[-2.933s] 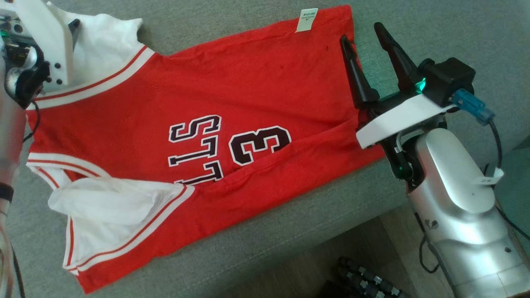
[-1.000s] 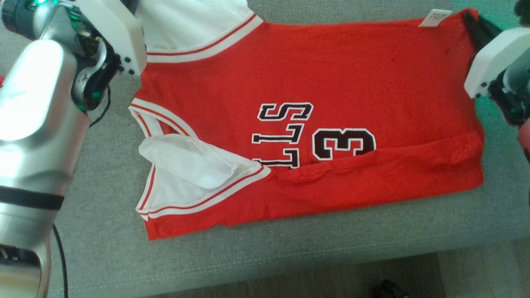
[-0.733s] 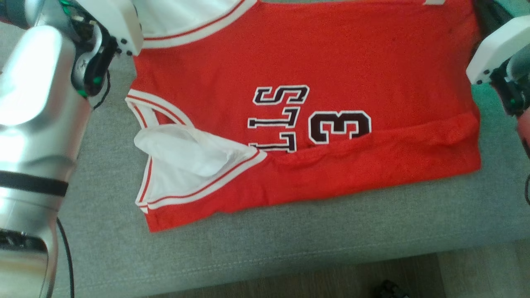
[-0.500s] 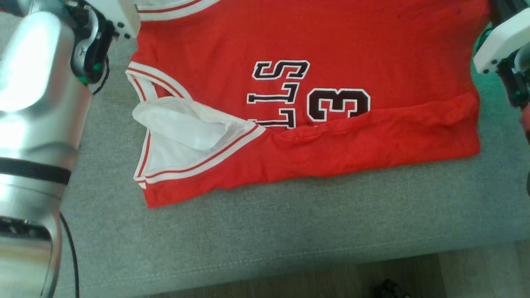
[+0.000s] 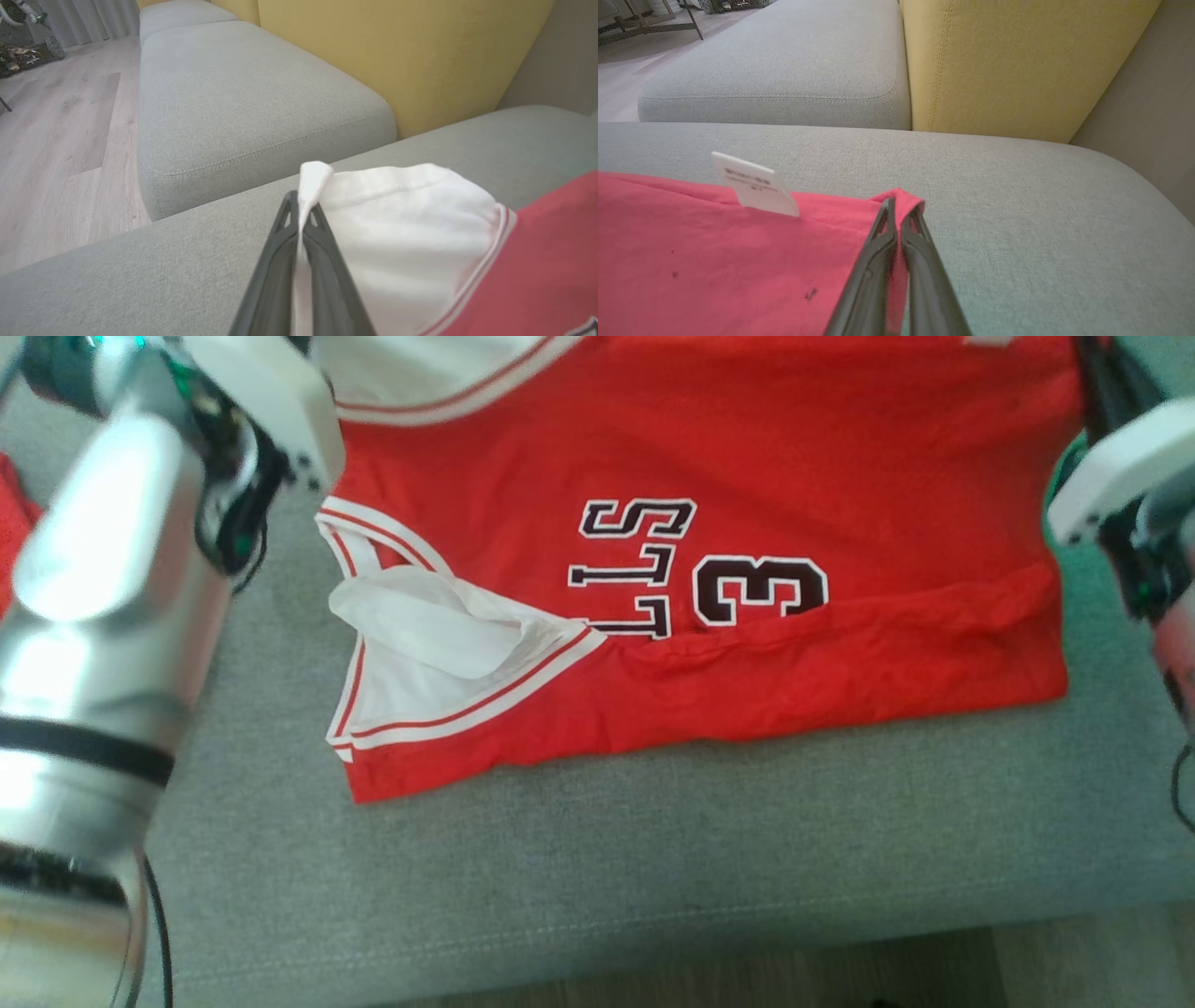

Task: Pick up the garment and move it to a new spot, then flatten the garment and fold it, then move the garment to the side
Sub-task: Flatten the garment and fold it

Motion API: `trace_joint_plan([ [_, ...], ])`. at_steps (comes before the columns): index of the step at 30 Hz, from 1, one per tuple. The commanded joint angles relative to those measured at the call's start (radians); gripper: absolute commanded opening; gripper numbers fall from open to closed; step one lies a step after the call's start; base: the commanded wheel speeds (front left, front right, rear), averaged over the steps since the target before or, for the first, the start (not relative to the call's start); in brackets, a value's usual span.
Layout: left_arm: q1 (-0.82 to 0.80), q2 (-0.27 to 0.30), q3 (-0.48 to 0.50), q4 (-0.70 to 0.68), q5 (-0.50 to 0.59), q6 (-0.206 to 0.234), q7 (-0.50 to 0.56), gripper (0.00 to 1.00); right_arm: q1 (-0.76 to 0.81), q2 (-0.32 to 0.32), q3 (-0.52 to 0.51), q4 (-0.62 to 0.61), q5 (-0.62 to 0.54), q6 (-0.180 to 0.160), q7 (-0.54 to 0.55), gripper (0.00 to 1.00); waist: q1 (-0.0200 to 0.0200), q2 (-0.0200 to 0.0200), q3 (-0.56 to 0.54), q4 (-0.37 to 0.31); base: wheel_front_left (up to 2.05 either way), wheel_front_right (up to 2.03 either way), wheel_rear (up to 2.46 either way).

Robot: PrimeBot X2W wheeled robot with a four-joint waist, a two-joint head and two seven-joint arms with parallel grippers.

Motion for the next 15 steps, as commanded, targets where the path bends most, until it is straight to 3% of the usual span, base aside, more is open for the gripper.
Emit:
trace_joint_plan([
  [1, 0.001, 0.062, 0.007, -0.043, 0.007, -0.006, -0.001, 0.0, 0.046, -0.024, 0.016, -0.03, 0.019, 0.007, -0.006, 0.0, 0.0, -0.0001, -0.032, 0.006, 0.0, 0.0, 0.0],
  [15, 0.264, 0.179, -0.067, -0.299, -0.011, -0.005, 0.108, 0.0, 0.224, -0.129, 0.1, -0.171, 0.151, 0.007, 0.105, 0.0, 0.0, -0.0001, -0.161, 0.019, 0.0, 0.0, 0.0],
])
